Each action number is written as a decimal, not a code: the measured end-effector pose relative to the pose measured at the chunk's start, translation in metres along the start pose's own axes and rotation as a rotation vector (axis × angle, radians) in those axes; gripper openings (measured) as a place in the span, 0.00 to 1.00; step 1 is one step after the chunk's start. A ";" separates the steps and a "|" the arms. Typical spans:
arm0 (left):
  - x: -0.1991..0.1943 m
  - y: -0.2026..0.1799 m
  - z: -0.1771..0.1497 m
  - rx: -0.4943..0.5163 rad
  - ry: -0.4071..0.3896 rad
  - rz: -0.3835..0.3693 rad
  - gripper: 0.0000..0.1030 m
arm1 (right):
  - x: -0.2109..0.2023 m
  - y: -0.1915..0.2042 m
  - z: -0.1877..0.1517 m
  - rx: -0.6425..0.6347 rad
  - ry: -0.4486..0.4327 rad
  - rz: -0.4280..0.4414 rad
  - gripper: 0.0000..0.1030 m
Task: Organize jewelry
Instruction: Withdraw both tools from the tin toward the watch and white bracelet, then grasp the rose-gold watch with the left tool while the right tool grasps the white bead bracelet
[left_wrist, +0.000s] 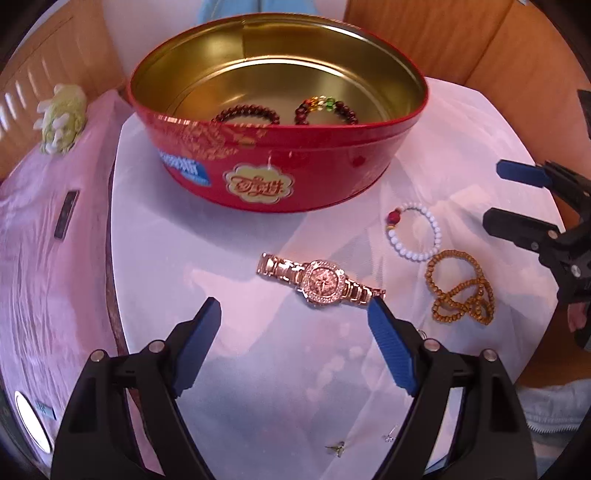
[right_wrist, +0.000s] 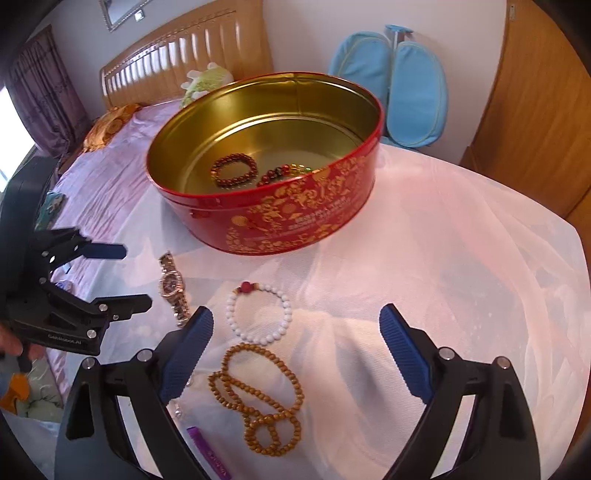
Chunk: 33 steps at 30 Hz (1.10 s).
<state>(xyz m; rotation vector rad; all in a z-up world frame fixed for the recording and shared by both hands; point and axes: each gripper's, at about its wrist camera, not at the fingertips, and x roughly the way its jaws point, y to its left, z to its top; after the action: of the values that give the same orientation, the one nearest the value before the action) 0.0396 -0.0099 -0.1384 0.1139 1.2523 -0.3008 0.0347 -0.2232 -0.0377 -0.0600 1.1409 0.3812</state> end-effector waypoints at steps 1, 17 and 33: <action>0.004 0.000 -0.002 -0.034 0.012 0.015 0.78 | 0.001 -0.001 -0.002 0.008 -0.006 -0.013 0.90; 0.013 0.003 -0.006 -0.403 0.011 0.053 0.78 | 0.034 -0.001 -0.011 0.009 0.028 -0.061 0.80; 0.026 -0.021 0.000 -0.381 0.034 0.191 0.77 | 0.061 0.010 -0.007 -0.009 0.048 -0.093 0.49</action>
<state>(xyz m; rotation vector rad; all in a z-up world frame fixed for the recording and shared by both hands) 0.0405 -0.0344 -0.1613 -0.0890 1.3006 0.1069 0.0469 -0.1991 -0.0943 -0.1303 1.1798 0.3030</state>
